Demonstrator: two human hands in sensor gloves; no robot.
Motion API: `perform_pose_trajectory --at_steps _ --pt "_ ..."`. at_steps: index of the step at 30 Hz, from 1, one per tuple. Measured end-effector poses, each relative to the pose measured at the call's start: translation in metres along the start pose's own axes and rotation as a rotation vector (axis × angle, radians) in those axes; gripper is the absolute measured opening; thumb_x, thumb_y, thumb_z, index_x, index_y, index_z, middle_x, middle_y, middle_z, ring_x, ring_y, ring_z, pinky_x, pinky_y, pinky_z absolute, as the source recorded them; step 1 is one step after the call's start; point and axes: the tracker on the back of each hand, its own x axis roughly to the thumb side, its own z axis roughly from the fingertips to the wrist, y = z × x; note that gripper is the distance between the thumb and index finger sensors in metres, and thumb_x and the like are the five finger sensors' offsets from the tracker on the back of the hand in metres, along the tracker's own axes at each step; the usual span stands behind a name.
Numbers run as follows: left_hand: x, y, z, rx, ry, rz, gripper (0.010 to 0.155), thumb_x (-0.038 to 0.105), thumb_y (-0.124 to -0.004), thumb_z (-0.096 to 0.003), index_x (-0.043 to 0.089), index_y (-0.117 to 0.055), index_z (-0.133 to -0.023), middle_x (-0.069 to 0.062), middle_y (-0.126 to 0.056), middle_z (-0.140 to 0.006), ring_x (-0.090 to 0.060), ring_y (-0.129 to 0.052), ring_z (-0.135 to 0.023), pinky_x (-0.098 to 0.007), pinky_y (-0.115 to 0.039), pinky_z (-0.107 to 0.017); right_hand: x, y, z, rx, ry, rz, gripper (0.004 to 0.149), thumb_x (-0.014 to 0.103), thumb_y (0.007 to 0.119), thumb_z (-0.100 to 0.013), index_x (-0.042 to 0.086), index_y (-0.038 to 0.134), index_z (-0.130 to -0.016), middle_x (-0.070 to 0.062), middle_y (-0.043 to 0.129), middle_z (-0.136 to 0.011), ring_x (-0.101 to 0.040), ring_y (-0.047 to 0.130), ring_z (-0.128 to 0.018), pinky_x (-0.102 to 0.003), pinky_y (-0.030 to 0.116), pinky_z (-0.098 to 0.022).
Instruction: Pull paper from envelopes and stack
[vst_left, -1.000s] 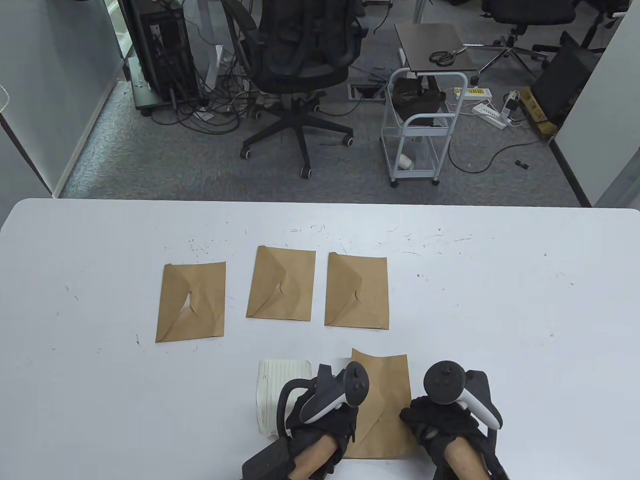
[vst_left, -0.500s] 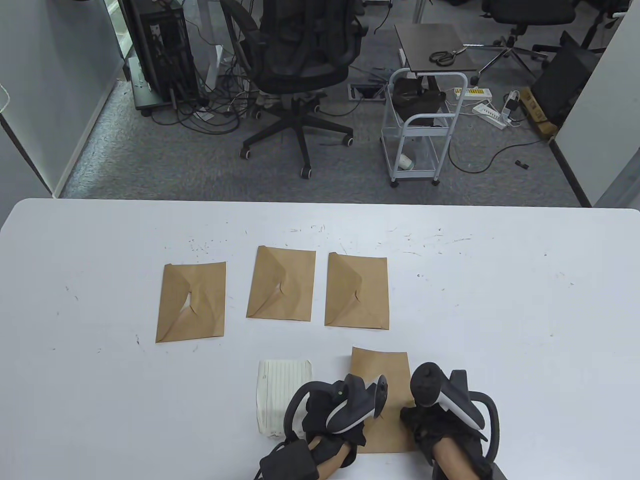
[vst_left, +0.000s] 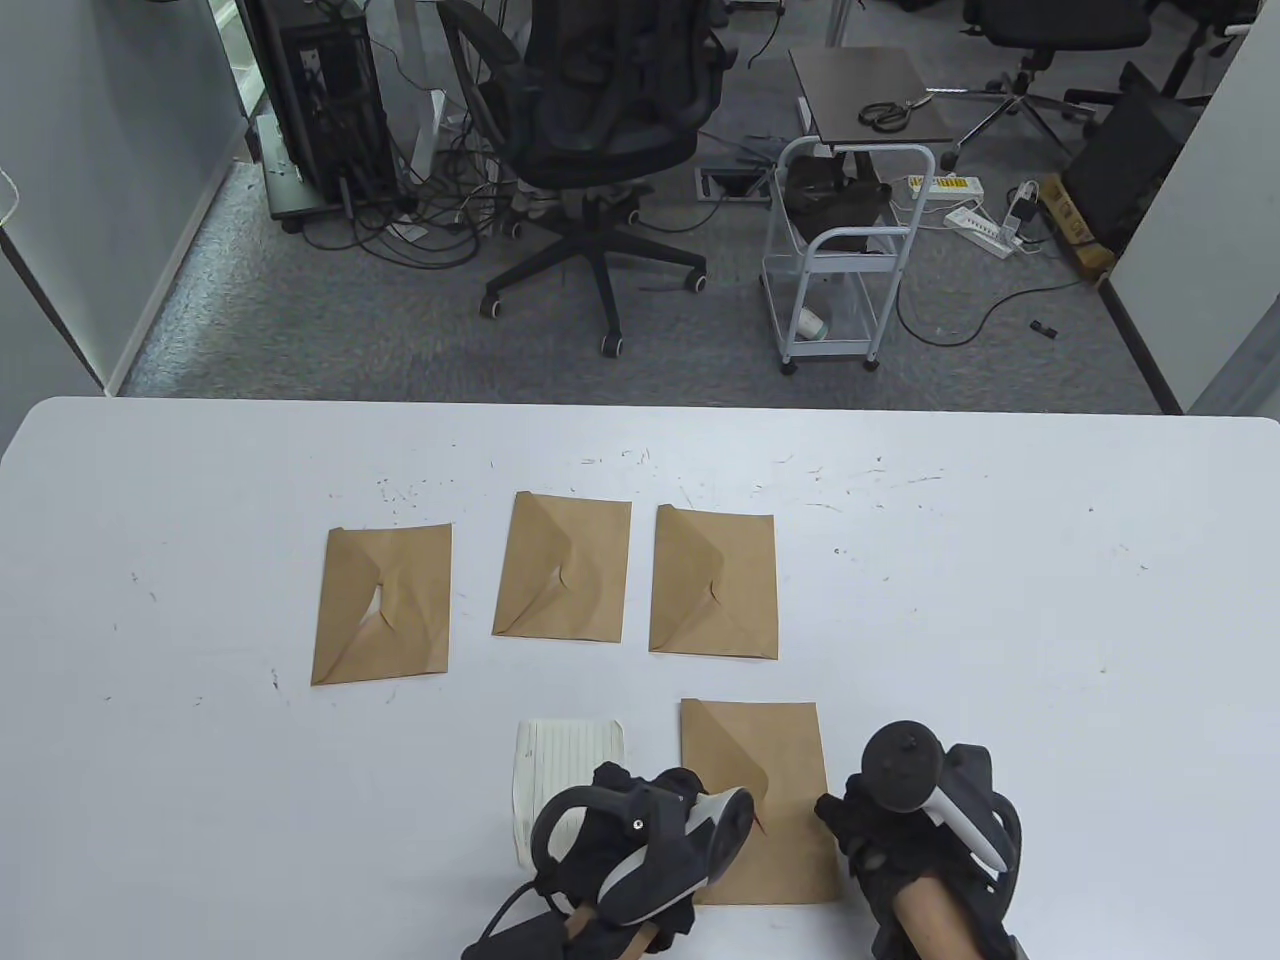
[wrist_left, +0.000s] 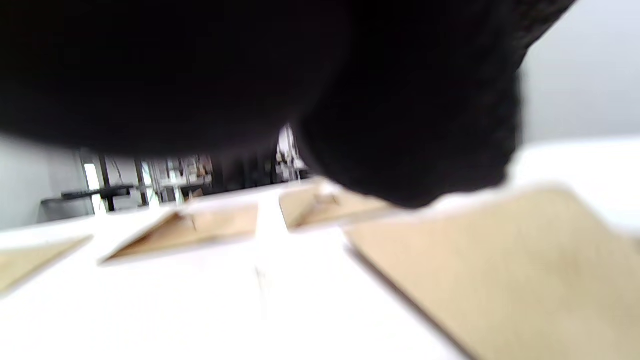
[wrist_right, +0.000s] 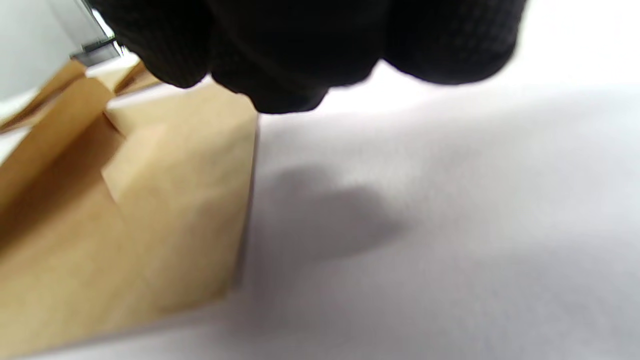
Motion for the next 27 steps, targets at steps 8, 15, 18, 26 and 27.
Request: perform_pose_trajectory --at_steps 8,15,18,26,27 --pt "-0.141 0.007 0.02 0.179 0.297 0.195 0.055 0.048 -0.078 -0.037 0.001 -0.099 -0.058 -0.009 -0.113 -0.031 -0.026 -0.108 -0.014 -0.047 -0.082 -0.048 -0.007 -0.024 0.007 -0.167 -0.061 -0.175 0.044 0.043 0.08 -0.043 0.003 0.091 -0.059 -0.014 0.1 -0.03 -0.007 0.093 -0.003 -0.037 0.088 -0.012" --pt "-0.211 -0.038 0.026 0.086 0.478 0.278 0.069 0.053 -0.072 -0.0395 0.009 -0.075 -0.093 -0.011 -0.097 -0.082 -0.033 -0.101 -0.068 -0.055 -0.061 -0.069 0.014 -0.031 -0.023 -0.188 -0.022 -0.181 0.063 0.049 0.074 -0.046 0.001 0.072 -0.086 -0.026 0.092 -0.063 -0.024 0.098 -0.033 -0.051 0.081 -0.035" --pt "-0.212 -0.056 0.022 0.001 0.5 0.287 0.075 0.055 -0.07 -0.0394 0.018 -0.06 -0.104 -0.009 -0.077 -0.103 -0.034 -0.083 -0.091 -0.062 -0.043 -0.075 0.023 -0.037 -0.04 -0.144 0.01 -0.24 0.074 0.053 0.071 -0.046 0.002 0.055 -0.096 -0.03 0.077 -0.083 -0.036 0.091 -0.057 -0.06 0.07 -0.048" --pt "-0.201 -0.065 0.021 -0.035 0.444 0.288 0.075 0.055 -0.068 -0.0395 0.022 -0.057 -0.106 -0.008 -0.069 -0.109 -0.035 -0.073 -0.099 -0.066 -0.033 -0.075 0.06 -0.048 -0.09 -0.06 0.259 -0.208 0.097 0.068 0.064 -0.043 0.004 0.02 -0.102 -0.027 0.039 -0.109 -0.05 0.041 -0.098 -0.078 0.027 -0.062" --pt "-0.199 -0.065 0.021 -0.04 0.429 0.295 0.075 0.055 -0.068 -0.0394 0.022 -0.058 -0.106 -0.008 -0.07 -0.109 -0.034 -0.073 -0.099 -0.066 -0.034 -0.075 0.066 -0.044 -0.098 -0.023 0.319 -0.201 0.1 0.069 0.062 -0.044 0.003 0.016 -0.101 -0.027 0.035 -0.109 -0.051 0.037 -0.099 -0.079 0.025 -0.062"
